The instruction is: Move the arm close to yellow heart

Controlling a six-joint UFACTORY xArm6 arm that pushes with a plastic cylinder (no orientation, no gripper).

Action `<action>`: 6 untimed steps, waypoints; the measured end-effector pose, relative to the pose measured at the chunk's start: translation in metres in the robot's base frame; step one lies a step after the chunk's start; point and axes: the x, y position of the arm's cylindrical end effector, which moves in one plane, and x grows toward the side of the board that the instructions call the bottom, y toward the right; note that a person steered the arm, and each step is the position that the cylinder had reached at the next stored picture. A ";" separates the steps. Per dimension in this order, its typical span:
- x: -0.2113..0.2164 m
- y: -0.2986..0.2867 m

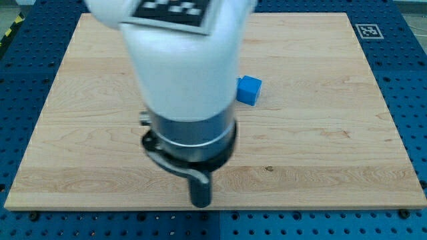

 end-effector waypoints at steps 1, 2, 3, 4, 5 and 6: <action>-0.001 0.005; -0.014 0.021; -0.041 0.024; -0.074 0.026; -0.100 0.030; -0.131 0.024</action>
